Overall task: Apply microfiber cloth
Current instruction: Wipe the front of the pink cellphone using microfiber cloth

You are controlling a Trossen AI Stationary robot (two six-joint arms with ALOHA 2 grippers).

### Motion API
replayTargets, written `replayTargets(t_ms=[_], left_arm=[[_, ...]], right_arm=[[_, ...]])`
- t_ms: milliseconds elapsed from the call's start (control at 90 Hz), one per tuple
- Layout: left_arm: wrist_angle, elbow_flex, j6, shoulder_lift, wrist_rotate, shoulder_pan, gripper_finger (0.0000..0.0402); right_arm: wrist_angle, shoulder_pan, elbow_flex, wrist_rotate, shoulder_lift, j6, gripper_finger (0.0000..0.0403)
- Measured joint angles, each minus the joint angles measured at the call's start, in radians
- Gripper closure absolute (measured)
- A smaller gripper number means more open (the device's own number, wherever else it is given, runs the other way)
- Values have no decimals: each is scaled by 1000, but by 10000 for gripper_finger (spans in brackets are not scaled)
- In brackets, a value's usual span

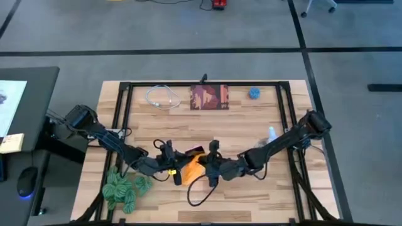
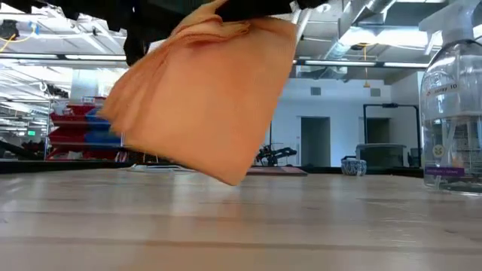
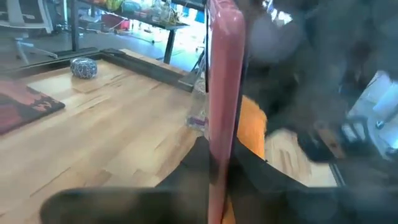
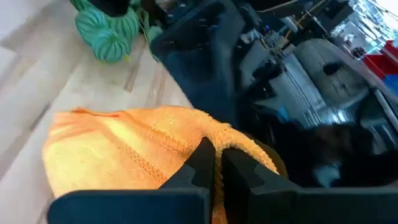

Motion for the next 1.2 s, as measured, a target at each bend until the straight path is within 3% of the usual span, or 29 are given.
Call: replayTargets(t_ms=[211,367,511,889,1033,1200], left_arm=[[-8,-2,1,2,5,0,395],[-7,-3,-8,2,4,-1,395],[-1,-3,-8,2,34,-2,395],[13,-3,14,2,18,-1,395],[5,-4,17,3,16,-2,395],[-3,-5,18,4,-3,-8,395]], right_arm=[[-44,3,1,19,-21,-6,403],[38,-3,-2,27,-23,-44,403],[161,-20,-2,-83,-24,-92,403],[278,-106,0,-390,10,-55,403],[295,-106,0,-406,55,-76,403],[204,-99,2,-353,50,-37,403]])
